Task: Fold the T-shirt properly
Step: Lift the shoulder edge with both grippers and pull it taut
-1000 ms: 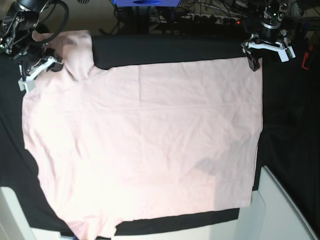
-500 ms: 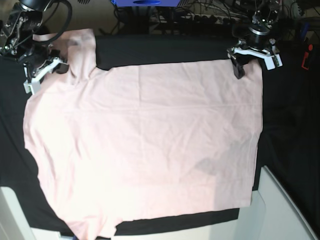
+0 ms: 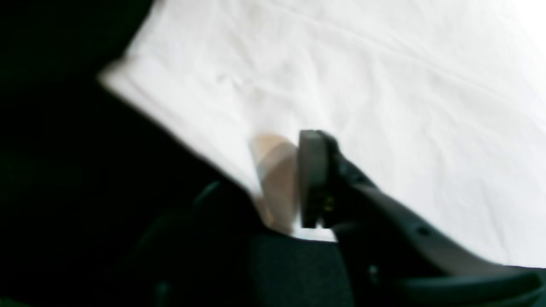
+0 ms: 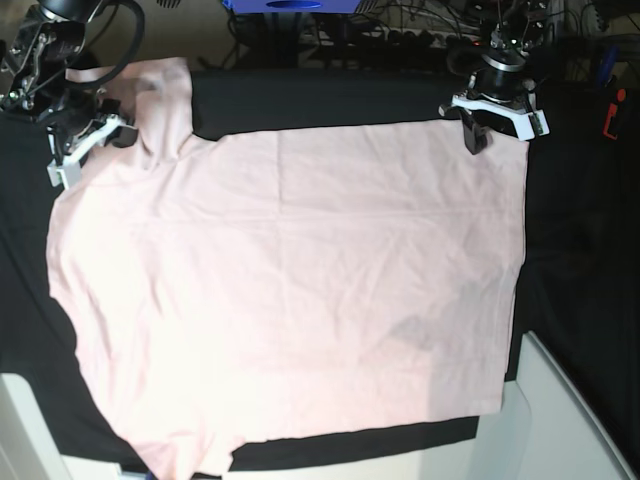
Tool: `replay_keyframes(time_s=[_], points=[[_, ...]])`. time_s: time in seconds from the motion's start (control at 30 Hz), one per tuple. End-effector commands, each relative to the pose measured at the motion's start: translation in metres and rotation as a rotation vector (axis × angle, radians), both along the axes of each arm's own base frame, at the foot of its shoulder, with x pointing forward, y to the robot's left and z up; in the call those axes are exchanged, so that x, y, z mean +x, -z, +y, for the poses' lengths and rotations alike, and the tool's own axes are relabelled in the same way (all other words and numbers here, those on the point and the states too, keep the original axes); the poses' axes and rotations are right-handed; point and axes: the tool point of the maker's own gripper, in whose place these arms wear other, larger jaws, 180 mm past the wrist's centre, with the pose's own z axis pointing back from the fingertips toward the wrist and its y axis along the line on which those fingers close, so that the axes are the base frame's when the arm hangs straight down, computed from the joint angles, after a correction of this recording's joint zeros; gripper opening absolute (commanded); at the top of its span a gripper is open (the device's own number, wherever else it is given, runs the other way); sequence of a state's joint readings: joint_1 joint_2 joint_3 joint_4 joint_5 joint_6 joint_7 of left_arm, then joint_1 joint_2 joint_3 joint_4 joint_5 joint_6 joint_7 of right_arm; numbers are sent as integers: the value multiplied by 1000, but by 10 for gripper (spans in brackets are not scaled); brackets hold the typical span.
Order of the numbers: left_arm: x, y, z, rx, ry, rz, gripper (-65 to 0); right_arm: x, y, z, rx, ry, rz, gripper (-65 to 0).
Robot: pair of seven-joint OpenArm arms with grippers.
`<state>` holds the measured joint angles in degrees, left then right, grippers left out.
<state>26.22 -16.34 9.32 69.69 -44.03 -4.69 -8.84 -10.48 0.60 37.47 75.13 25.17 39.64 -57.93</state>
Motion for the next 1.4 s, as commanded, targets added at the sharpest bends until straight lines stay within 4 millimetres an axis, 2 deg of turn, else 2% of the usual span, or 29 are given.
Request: replay_keyframes(time_s=[0.0, 0.1, 0.13, 0.2, 0.33, 0.47, 0.6, 0.77, 0.9, 1.07, 1.37], points=[[-12, 10, -8, -30, 23, 64, -490, 2, -2, -2, -10, -9, -4, -650], [-12, 10, -8, -29, 21, 65, -506, 2, -2, -2, -10, -9, -4, -650], [-13, 11, -8, -30, 21, 67, -534, 2, -2, -2, -10, -9, -4, -650], [-14, 10, -8, -28, 19, 66, -650, 2, -2, -2, -10, -9, -4, -650], [-22, 7, 14, -3, -33, 68, -650, -3, -2, -3, -17, -12, 3, -650], [-25, -7, 31, 22, -67, 42, -650, -5, -9, -9, -48, -17, -14, -650], [-26, -24, 40, 39, -81, 7, -650, -6, -18, -15, -81, -26, -31, -650], [-26, -34, 39, 41, -74, -12, -650, -8, -23, -18, -105, -34, -38, -650], [-30, -33, 38, 40, -71, -4, -650, -24, -25, -20, -127, -65, 15, -650], [-30, -44, 31, 35, -54, -25, -650, -27, -36, -25, -166, -92, 23, -650], [-21, -73, 17, 22, -16, -95, -650, -7, -67, -32, -251, -140, -11, -650]])
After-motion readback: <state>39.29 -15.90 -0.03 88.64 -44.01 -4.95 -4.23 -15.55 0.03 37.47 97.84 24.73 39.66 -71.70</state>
